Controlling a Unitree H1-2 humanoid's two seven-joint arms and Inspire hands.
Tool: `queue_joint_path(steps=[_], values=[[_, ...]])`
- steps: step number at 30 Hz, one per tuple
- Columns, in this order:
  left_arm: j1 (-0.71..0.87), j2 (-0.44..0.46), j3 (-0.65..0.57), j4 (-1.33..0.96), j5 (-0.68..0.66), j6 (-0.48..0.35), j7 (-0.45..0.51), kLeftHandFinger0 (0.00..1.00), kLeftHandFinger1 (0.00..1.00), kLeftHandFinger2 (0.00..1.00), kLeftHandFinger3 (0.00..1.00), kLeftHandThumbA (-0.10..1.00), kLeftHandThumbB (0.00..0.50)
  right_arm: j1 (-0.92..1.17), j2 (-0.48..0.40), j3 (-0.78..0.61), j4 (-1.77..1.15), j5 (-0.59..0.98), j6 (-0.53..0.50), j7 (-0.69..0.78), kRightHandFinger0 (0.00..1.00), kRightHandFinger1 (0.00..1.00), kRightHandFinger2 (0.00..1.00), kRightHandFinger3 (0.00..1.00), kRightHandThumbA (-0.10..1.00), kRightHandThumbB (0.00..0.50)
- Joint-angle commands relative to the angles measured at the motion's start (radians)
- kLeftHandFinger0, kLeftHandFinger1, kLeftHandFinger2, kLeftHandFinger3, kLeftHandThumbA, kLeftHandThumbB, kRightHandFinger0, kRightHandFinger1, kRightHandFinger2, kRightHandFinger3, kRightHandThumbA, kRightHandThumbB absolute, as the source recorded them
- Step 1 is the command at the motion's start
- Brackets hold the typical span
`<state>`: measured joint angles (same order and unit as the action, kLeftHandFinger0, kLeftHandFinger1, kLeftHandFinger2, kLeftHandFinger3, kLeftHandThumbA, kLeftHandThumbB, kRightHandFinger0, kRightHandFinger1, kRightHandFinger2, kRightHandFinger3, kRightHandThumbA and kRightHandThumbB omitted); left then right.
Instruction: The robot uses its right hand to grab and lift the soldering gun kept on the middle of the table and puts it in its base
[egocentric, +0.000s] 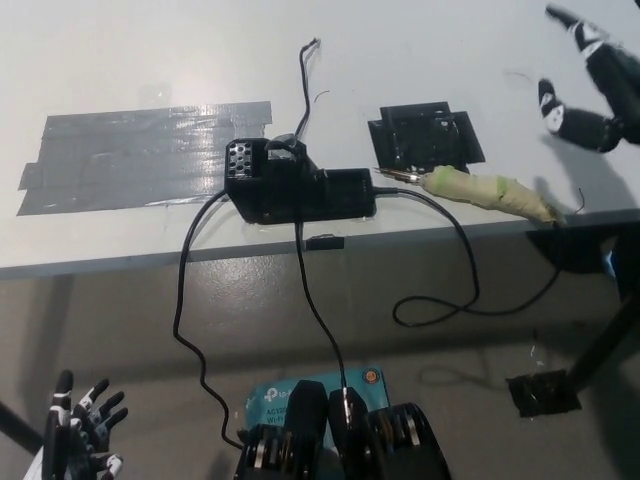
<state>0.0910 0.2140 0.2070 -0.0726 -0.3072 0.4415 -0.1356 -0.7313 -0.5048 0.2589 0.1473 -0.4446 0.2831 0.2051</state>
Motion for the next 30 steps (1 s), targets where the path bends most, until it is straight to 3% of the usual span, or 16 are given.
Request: queue_joint_path(steps=[1, 2, 5, 8, 9, 12, 16, 20, 21, 30], values=[[-0.01, 0.02, 0.001, -0.034, -0.009, 0.008, -0.013, 1.0, 1.0, 1.0, 1.0, 1.0, 0.47, -0.095, -0.029, 0.059, 0.056, -0.11, -0.034, 0.018, 1.0, 1.0, 1.0, 1.0, 0.31, 0.267], [-0.008, 0.018, -0.002, -0.038, -0.006, 0.011, -0.012, 1.0, 1.0, 1.0, 1.0, 1.0, 0.462, -0.109, -0.043, 0.099, 0.067, -0.13, -0.024, 0.071, 1.0, 1.0, 1.0, 1.0, 0.32, 0.236], [-0.004, 0.023, -0.011, -0.035, -0.003, -0.001, -0.024, 1.0, 1.0, 1.0, 1.0, 1.0, 0.459, -0.133, -0.051, 0.177, 0.121, -0.194, -0.065, 0.065, 1.0, 1.0, 1.0, 1.0, 0.28, 0.297], [-0.002, 0.021, -0.01, -0.039, -0.006, 0.002, -0.019, 1.0, 1.0, 1.0, 1.0, 1.0, 0.466, -0.151, -0.041, 0.212, 0.162, -0.214, -0.059, 0.061, 1.0, 1.0, 1.0, 1.0, 0.32, 0.313], [-0.001, 0.017, -0.006, -0.044, -0.01, 0.018, -0.012, 1.0, 1.0, 1.0, 1.0, 1.0, 0.451, -0.164, -0.037, 0.228, 0.16, -0.228, -0.035, 0.087, 1.0, 1.0, 1.0, 1.0, 0.36, 0.291], [-0.004, 0.022, -0.007, -0.041, -0.004, 0.021, -0.011, 1.0, 1.0, 1.0, 1.0, 1.0, 0.421, -0.192, -0.026, 0.253, 0.163, -0.26, -0.01, 0.108, 1.0, 1.0, 1.0, 1.0, 0.39, 0.288], [-0.006, 0.026, -0.012, -0.038, -0.004, 0.013, -0.02, 1.0, 1.0, 1.0, 1.0, 1.0, 0.449, -0.212, -0.02, 0.264, 0.158, -0.274, -0.005, 0.128, 1.0, 1.0, 1.0, 1.0, 0.45, 0.262], [-0.002, 0.028, -0.019, -0.045, 0.006, 0.007, -0.017, 1.0, 1.0, 1.0, 1.0, 1.0, 0.462, -0.209, -0.015, 0.265, 0.147, -0.289, 0.0, 0.143, 1.0, 1.0, 1.0, 1.0, 0.49, 0.278], [0.0, 0.03, -0.021, -0.04, 0.007, -0.006, -0.023, 1.0, 1.0, 1.0, 1.0, 1.0, 0.5, -0.199, -0.015, 0.266, 0.148, -0.29, 0.003, 0.15, 1.0, 1.0, 1.0, 1.0, 0.49, 0.289], [-0.002, 0.033, -0.039, -0.039, 0.021, -0.029, -0.018, 1.0, 1.0, 1.0, 1.0, 1.0, 0.5, -0.159, -0.016, 0.267, 0.157, -0.318, -0.001, 0.169, 1.0, 1.0, 1.0, 1.0, 0.52, 0.298]])
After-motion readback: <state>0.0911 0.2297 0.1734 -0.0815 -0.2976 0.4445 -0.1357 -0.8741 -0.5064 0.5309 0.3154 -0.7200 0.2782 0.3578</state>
